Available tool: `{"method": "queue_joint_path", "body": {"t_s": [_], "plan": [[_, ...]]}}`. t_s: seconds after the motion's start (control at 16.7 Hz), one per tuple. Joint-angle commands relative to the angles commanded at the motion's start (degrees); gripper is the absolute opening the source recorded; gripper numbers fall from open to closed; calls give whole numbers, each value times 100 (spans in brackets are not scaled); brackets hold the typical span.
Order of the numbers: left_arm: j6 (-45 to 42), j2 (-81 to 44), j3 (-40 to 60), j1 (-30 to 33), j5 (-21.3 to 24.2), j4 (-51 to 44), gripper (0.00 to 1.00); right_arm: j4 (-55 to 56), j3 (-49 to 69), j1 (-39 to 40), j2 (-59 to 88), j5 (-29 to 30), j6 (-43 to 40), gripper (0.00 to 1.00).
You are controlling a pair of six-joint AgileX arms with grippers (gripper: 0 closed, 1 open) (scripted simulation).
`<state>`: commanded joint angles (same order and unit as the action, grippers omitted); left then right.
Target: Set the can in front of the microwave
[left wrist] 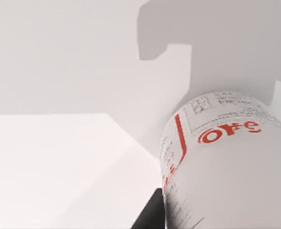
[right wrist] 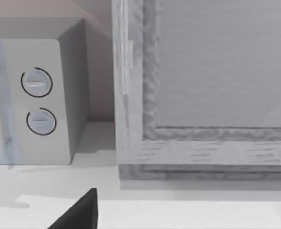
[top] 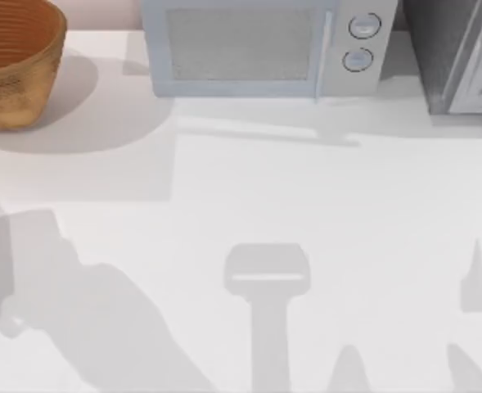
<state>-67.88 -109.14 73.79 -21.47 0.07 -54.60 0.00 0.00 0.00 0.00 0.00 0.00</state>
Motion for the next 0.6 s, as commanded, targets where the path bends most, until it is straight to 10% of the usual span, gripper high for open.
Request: {"method": "queue_joint_path", "body": {"t_s": [0.6], "plan": [[3, 256, 569, 19, 0, -822, 0, 0, 0, 0, 0, 0, 0, 100]]}}
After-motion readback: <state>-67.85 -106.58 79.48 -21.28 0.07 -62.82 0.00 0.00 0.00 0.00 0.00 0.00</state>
